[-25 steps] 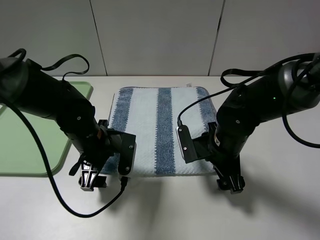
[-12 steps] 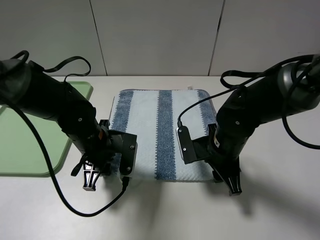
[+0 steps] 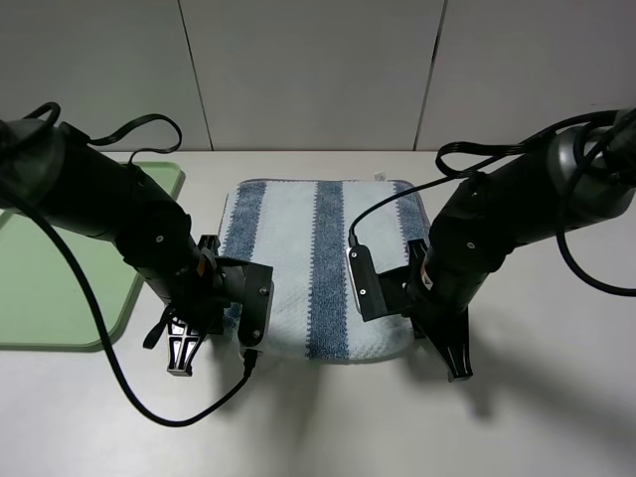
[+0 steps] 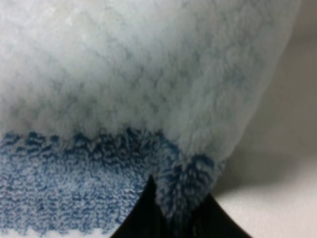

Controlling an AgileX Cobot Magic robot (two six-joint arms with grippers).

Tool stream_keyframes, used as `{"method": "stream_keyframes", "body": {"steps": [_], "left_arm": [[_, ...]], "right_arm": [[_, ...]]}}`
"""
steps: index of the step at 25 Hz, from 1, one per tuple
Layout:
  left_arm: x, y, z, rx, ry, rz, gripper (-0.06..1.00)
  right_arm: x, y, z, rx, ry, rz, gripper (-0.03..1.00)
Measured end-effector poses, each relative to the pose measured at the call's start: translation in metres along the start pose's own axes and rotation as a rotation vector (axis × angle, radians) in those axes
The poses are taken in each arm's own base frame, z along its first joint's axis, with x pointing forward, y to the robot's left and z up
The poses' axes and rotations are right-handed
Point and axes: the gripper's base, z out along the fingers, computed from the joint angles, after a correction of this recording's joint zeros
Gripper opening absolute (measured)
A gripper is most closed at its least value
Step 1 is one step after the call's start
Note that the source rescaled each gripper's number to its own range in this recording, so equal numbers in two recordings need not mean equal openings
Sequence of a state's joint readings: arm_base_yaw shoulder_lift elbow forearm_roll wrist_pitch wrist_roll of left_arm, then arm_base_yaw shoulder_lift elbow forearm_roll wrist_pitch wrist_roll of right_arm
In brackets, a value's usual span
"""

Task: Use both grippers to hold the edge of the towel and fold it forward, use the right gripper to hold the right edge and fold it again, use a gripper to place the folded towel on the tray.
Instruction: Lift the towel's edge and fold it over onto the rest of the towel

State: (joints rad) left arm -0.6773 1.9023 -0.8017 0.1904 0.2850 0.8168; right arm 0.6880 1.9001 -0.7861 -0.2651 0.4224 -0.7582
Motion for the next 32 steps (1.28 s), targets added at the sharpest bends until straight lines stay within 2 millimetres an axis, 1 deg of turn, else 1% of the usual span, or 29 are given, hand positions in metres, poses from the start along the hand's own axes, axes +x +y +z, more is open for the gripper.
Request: {"method": "stream_keyframes", "body": {"steps": [5,13,15,26,32], "left_arm": [[0.0,0.0,-0.001,-0.003,-0.002,0.0,0.0],[0.003,-0.001,-0.015,0.001,0.013,-0.002,0.0],[0.004,-0.001,-0.02,0.0,0.017,-0.003,0.0],[0.008,-0.004,-0.054,-0.003,0.008,-0.051,0.0],[0.012,-0.008,-0.074,-0.002,-0.001,-0.078,0.0]], "right_arm": [[0.0,0.0,0.0,0.0,0.002,-0.001,0.0],[0.002,0.001,-0.007,-0.001,0.011,0.003,0.0],[0.004,0.002,-0.011,-0.006,0.016,0.01,0.0],[0.007,0.002,-0.047,0.031,-0.024,0.073,0.0],[0.007,0.006,-0.056,-0.009,-0.041,0.143,0.0]]}}
